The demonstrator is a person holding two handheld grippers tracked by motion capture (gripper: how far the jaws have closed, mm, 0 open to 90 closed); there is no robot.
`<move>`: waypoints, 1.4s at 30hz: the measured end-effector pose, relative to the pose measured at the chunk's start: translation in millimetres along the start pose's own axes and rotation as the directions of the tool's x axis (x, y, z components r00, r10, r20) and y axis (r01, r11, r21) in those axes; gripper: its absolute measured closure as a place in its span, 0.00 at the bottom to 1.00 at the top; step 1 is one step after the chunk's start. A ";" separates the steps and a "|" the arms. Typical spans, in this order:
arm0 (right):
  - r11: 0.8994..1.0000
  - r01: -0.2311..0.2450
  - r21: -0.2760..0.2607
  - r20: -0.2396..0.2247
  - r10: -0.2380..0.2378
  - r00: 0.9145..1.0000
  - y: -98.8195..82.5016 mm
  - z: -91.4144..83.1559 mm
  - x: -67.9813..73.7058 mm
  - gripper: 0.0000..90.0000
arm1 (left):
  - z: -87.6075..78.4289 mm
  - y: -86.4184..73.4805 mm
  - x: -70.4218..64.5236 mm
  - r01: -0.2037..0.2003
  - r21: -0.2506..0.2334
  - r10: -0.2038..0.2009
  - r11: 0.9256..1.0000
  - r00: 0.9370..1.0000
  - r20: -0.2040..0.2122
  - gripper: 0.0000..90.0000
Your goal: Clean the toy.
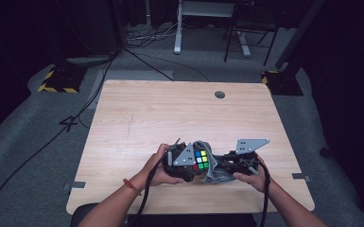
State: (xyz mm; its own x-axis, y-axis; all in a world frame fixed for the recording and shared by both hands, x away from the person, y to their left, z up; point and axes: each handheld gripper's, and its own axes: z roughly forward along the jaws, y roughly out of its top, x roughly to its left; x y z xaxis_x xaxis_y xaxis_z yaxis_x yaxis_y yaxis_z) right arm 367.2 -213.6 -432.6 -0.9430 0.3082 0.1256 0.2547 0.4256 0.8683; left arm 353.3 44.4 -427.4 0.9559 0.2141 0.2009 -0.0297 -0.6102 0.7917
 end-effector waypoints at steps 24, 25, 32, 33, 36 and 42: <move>0.999 -0.029 0.026 -0.054 0.030 0.998 -6.2 10.9 -2.0 0.87 | -8.4 5.3 -2.0 0.001 -0.082 0.000 0.997 1.000 0.010 0.36; 0.999 -0.027 0.016 -0.056 0.028 0.998 -4.9 8.0 -2.1 0.87 | -7.6 4.4 -2.2 -0.002 -0.074 0.003 0.997 1.000 0.007 0.36; 0.999 -0.034 -0.029 -0.070 0.032 0.997 -1.4 -0.2 -2.0 0.87 | -4.6 1.1 -0.8 -0.021 -0.027 0.021 0.999 1.000 -0.005 0.36; 0.999 -0.030 -0.035 -0.069 0.028 0.997 -0.7 -0.7 -1.6 0.87 | -3.9 0.6 -1.1 -0.027 -0.016 0.027 1.000 1.000 -0.009 0.36; 0.999 -0.018 -0.037 -0.053 0.016 0.998 1.5 -2.4 2.1 0.87 | 2.4 -0.1 -3.0 -0.036 0.025 0.036 0.999 0.999 -0.011 0.36; 0.998 0.022 -0.056 -0.065 -0.025 0.998 9.5 1.5 13.4 0.89 | 22.8 3.9 -14.8 -0.088 0.132 0.089 0.987 0.996 -0.008 0.37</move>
State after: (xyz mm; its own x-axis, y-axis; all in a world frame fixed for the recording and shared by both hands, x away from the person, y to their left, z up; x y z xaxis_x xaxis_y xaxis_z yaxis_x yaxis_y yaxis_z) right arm 357.4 -204.2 -423.4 -0.9610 0.2417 0.1343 0.2218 0.3841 0.8962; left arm 345.7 21.5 -440.4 0.9471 0.1647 0.2755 -0.0745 -0.7220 0.6879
